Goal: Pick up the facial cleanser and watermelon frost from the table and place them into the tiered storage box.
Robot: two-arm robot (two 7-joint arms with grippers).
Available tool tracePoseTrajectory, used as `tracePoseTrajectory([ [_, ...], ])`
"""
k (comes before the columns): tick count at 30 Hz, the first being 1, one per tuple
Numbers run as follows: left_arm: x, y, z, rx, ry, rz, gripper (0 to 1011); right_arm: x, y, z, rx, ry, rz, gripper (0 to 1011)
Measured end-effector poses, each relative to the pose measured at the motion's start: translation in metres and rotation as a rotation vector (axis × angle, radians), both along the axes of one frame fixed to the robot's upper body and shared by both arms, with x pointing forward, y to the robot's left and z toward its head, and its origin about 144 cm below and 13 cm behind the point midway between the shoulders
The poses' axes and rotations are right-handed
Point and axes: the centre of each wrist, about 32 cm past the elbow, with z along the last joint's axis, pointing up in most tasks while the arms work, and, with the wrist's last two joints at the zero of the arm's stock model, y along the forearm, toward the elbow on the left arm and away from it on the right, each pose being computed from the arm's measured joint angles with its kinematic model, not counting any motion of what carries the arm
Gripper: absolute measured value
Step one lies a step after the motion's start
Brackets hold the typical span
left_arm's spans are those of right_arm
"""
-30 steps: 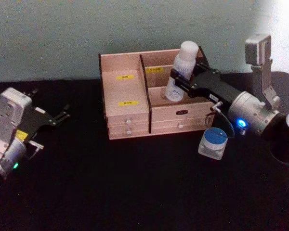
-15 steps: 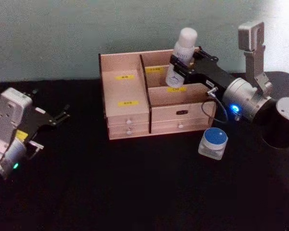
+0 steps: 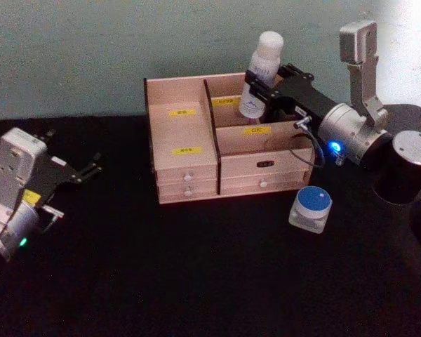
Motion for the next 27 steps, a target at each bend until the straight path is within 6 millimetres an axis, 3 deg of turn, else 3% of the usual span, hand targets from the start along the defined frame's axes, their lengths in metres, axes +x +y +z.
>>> tracePoseTrajectory([
  [27, 0.0, 0.0, 0.0, 0.0, 0.0, 0.0, 1001, 0.019, 0.005, 0.0, 0.021, 0.028, 0.013, 596],
])
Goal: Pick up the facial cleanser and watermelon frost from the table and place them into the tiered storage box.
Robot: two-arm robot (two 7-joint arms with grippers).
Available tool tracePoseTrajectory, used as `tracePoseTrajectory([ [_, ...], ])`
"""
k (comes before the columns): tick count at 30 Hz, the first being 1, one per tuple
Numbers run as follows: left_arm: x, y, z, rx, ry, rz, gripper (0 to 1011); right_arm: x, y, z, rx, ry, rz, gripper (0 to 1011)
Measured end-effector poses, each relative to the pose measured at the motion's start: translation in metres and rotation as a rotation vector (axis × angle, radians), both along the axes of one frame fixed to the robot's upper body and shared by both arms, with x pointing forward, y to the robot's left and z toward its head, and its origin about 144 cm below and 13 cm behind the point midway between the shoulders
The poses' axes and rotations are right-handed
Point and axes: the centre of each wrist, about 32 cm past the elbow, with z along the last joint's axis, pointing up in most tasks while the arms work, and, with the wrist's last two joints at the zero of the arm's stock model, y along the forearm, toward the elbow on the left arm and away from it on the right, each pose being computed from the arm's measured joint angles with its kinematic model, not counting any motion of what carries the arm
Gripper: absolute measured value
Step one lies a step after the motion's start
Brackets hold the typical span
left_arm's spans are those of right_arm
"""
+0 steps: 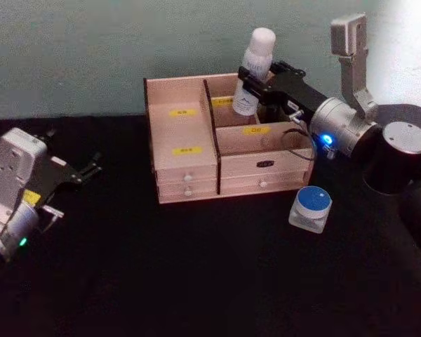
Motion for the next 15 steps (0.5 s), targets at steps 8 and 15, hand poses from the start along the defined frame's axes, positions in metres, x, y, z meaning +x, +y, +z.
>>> tracePoseTrajectory([
  [8, 0.0, 0.0, 0.0, 0.0, 0.0, 0.0, 1001, 0.0032, 0.0036, -0.0017, 0.001, 0.02, 0.024, 596],
  [15, 0.0, 0.0, 0.0, 0.0, 0.0, 0.0, 1001, 0.0051, 0.0056, -0.0046, -0.002, 0.035, 0.036, 596],
])
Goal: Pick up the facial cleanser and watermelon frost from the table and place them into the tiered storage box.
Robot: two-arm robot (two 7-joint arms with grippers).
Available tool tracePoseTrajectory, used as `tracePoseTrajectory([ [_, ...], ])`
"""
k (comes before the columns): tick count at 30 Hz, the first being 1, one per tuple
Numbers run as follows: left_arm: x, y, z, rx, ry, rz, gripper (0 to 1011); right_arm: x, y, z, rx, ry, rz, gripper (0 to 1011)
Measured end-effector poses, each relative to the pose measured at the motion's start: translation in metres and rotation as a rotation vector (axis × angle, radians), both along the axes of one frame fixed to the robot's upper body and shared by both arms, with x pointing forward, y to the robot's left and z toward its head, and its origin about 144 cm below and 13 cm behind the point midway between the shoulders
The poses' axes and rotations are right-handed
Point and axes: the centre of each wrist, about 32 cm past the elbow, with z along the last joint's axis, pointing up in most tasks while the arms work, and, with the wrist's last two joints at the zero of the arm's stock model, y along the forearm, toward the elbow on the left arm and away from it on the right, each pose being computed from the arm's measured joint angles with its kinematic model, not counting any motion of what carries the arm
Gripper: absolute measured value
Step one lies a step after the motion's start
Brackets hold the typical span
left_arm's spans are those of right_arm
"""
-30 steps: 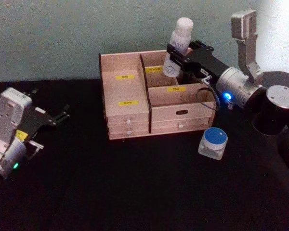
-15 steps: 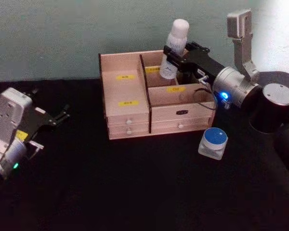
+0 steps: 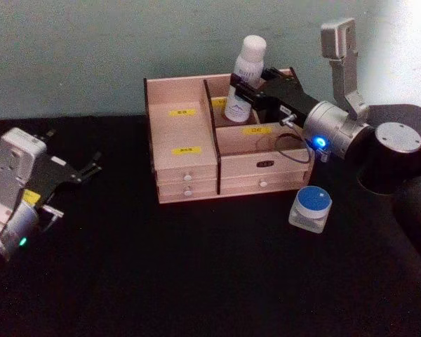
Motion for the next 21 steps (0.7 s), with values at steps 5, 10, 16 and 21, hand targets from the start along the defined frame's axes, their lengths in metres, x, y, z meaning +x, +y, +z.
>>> tracePoseTrajectory([
  [5, 0.0, 0.0, 0.0, 0.0, 0.0, 0.0, 1001, 0.0015, 0.0006, -0.0022, -0.004, 0.009, 0.003, 596],
  [10, 0.0, 0.0, 0.0, 0.0, 0.0, 0.0, 1001, 0.0029, 0.001, -0.0041, -0.007, 0.014, 0.002, 596],
  [16, 0.0, 0.0, 0.0, 0.0, 0.0, 0.0, 1001, 0.0048, 0.0018, -0.0075, -0.01, 0.024, 0.0, 596],
  [21, 0.0, 0.0, 0.0, 0.0, 0.0, 0.0, 1001, 0.0061, 0.0028, -0.0104, -0.018, 0.03, -0.003, 596],
])
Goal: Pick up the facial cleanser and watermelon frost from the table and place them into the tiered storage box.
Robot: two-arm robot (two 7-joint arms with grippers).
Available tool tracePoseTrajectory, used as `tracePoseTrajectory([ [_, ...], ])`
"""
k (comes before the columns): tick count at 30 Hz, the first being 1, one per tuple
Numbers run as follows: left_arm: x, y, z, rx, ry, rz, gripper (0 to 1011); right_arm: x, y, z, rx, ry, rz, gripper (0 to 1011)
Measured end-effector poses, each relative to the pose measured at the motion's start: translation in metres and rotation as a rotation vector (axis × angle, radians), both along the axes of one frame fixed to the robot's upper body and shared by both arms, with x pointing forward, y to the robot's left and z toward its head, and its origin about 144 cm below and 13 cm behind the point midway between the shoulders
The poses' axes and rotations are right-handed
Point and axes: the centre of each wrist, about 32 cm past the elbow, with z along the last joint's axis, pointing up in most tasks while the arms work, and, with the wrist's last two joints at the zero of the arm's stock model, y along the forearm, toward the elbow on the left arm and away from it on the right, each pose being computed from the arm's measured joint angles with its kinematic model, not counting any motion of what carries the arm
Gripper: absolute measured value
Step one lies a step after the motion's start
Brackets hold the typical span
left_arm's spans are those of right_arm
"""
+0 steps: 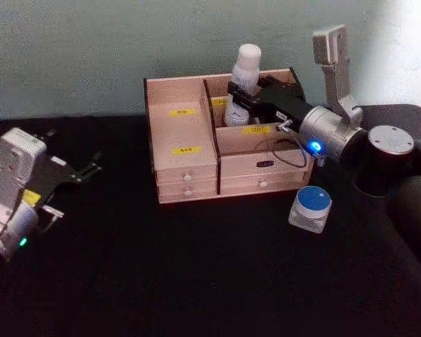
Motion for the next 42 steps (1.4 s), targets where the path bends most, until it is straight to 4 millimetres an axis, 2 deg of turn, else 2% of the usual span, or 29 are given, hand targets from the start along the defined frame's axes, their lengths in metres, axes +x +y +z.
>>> tracePoseTrajectory([
  [42, 0.0, 0.0, 0.0, 0.0, 0.0, 0.0, 1001, 0.005, 0.0, -0.014, -0.035, 0.041, -0.009, 596],
])
